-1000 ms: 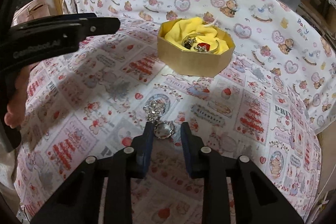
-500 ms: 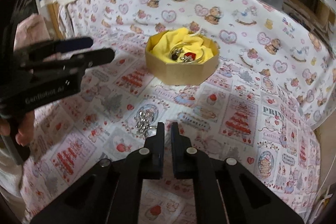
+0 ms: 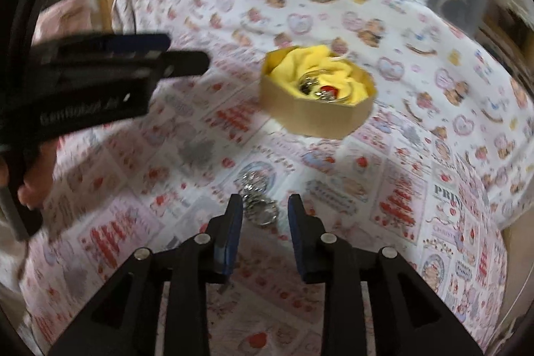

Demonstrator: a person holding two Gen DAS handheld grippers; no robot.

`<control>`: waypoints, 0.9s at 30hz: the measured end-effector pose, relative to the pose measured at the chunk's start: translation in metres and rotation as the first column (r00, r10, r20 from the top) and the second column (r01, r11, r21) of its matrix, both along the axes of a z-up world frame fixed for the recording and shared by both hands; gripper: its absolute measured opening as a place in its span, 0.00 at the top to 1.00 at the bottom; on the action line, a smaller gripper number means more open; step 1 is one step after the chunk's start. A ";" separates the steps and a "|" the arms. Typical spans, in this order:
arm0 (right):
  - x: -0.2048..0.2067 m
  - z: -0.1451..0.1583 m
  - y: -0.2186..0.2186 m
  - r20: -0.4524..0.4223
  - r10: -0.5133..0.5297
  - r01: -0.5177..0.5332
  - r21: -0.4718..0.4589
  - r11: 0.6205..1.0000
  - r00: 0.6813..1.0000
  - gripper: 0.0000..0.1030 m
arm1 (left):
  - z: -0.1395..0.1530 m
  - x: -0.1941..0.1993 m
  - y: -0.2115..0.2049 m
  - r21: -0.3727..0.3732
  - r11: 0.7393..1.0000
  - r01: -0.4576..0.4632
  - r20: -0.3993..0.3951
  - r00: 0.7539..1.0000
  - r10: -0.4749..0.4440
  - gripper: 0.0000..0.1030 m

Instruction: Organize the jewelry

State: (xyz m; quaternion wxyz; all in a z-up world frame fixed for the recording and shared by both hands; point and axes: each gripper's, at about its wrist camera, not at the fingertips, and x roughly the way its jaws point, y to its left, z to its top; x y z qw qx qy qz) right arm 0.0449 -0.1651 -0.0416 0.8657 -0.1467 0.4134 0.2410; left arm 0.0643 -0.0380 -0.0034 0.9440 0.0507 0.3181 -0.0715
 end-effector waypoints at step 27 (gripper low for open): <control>0.011 0.031 -0.056 0.067 -0.219 0.212 0.101 0.972 0.973 0.83 | -0.043 0.006 -0.059 -0.027 0.964 0.266 -0.204 0.942 -0.266 0.48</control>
